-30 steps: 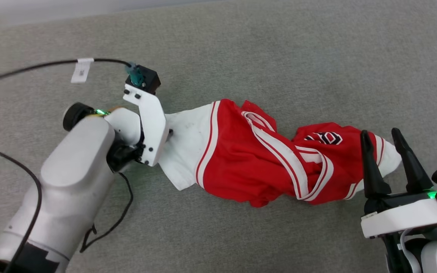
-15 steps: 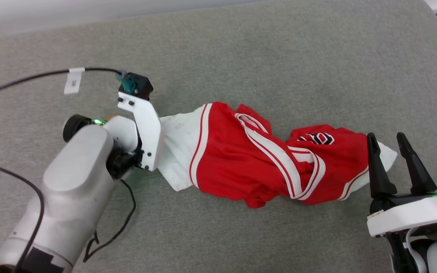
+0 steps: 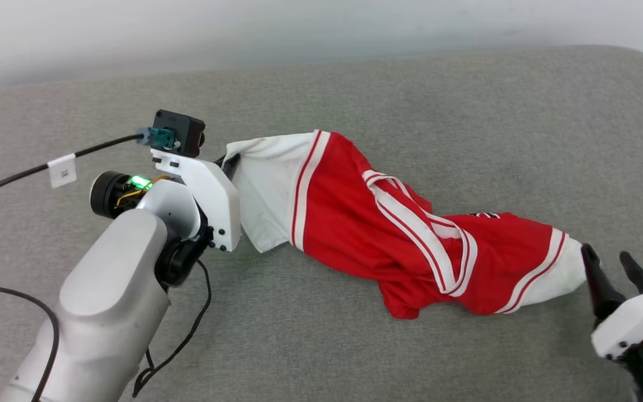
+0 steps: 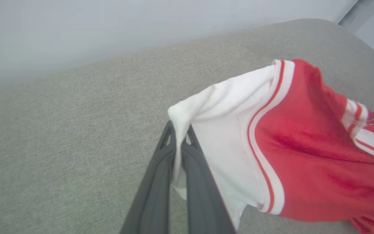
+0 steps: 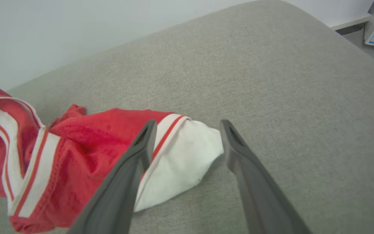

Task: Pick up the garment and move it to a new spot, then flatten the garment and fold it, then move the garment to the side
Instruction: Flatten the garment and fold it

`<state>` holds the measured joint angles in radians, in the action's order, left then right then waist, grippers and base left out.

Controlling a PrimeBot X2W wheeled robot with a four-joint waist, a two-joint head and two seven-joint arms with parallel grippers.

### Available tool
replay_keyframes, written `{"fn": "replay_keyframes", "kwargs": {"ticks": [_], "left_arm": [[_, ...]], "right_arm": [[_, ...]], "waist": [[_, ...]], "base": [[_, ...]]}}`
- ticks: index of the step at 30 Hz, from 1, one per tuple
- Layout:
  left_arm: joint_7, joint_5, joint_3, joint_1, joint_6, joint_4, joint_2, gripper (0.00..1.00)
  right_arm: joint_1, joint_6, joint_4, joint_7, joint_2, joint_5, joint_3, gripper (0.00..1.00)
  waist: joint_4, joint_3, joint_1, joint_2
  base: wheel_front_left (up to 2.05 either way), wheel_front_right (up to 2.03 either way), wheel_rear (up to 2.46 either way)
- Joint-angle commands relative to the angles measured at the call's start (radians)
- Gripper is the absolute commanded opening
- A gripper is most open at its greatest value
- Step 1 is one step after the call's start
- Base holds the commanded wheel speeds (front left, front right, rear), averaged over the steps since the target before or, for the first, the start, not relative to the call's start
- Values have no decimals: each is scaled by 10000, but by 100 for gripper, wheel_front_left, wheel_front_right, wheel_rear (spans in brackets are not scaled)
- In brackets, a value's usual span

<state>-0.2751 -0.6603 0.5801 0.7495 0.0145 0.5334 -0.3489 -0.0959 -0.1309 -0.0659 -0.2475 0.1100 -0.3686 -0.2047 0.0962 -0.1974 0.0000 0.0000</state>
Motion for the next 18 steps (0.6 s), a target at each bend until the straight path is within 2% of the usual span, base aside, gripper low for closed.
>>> {"fn": "replay_keyframes", "kwargs": {"ticks": [1, 7, 11, 18], "left_arm": [[82, 11, -35, -195, -96, -229, -73, 0], [-14, 6, -79, -708, -532, -1611, -298, 0], [-114, 52, -36, -861, -740, -2288, -349, 0], [-190, 75, -3, -913, -924, -2857, -390, 0]], "right_arm": [[-229, 3, -158, -299, 172, -33, -118, 100], [-973, 3, -1468, -2797, 962, -264, -511, 100], [-1585, 3, -2122, -4171, 1166, -451, -450, 100], [-2327, 3, -3252, -4982, 1362, -669, 152, 100]], "waist": [[-146, 100, 0, 0], [-436, -27, 0, 0], [-617, -284, 0, 0], [-813, -711, 0, 0]], "base": [[0, 0, 0], [0, 0, 0], [0, 0, 0], [0, 0, 0]]}}
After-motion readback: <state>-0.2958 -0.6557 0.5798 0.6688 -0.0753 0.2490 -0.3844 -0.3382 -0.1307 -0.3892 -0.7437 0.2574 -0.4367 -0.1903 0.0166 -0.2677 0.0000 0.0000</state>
